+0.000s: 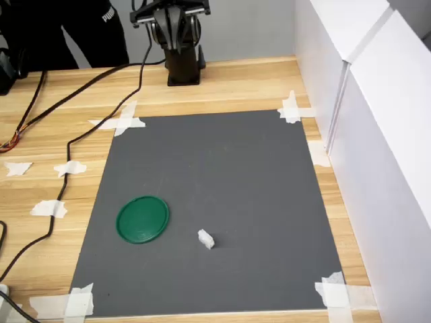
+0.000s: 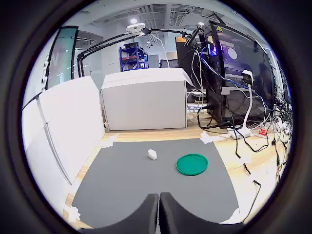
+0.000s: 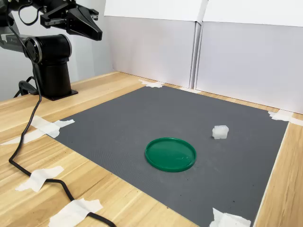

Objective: Grasp a white terminal and put it on the green lid.

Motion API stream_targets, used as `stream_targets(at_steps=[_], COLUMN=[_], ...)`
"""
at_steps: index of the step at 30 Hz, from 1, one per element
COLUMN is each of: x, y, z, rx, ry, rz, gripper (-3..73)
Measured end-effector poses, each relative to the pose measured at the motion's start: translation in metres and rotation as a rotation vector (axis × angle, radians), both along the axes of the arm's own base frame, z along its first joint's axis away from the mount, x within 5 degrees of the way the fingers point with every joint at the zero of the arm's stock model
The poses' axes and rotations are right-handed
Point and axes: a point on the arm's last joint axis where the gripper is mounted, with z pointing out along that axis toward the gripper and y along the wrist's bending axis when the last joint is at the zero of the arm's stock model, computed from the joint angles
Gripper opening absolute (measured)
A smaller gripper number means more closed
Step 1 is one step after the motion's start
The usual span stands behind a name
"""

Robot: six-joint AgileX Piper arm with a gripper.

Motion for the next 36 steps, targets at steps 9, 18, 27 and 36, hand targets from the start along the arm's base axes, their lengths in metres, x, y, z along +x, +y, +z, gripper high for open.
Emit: stream_targets(at_steps=[9, 18, 27, 36], x=[0.0, 0.0, 0.006, 0.042], y=[0.0, 0.0, 0.001, 0.003], z=[0.0, 0.0, 0.02, 0.071], rx=[0.0, 0.0, -0.038, -0.075], ry=[0.0, 0.0, 0.05, 0.227], rz=[0.0, 0.0, 0.012, 0.037], gripper=[-1.6, -1.6, -1.6, -1.6])
